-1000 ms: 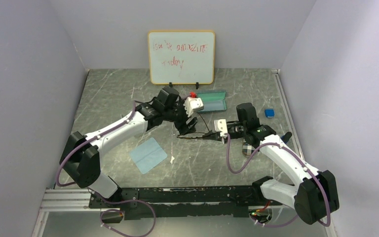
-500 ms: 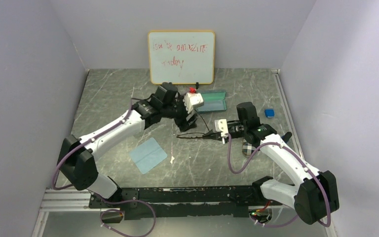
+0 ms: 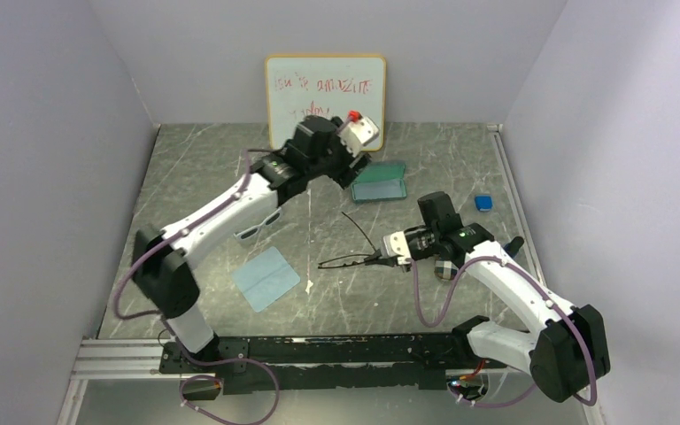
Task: Organize the sunglasses
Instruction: Fold the sunglasses.
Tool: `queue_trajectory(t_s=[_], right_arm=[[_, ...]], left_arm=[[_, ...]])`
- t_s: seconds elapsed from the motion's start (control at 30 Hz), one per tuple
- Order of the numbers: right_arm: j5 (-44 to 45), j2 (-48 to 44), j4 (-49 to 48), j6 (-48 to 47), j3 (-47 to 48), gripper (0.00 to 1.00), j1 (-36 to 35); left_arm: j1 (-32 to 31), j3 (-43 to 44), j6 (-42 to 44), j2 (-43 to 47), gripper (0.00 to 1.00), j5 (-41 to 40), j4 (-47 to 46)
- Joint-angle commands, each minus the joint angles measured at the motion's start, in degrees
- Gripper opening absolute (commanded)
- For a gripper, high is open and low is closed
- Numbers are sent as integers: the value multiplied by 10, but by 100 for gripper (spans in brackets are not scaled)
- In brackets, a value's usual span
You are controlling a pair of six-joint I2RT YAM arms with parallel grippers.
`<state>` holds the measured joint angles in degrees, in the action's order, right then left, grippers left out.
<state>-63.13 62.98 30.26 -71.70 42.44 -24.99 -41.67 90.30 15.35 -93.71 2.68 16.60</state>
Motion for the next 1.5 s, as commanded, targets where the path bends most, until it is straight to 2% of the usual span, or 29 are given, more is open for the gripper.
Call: queue_trajectory(t_s=[0.0,0.17,0.57,0.97,1.07,1.27,1.47], right_arm=[[-17,-16,14,-43,23,0,-2],[-4,-26,-21,1,24,0,1],[-4,-19,-107,103,26,0,19],[7,-14,-201,244,31,0,34],[13,-12,-200,241,34,0,39],[-7,-6,-166,223,45,0,38],[-13,-8,-157,227,46,0,40]], left_arm=[[-16,28,-1,-73,75,-57,31],[-16,21,-11,-92,75,-37,48],[-18,-95,18,-7,72,106,74],[-29,-125,54,38,71,218,105],[-30,-125,44,48,72,198,99],[-13,-93,9,61,76,108,69],[40,-60,-7,91,83,107,46]])
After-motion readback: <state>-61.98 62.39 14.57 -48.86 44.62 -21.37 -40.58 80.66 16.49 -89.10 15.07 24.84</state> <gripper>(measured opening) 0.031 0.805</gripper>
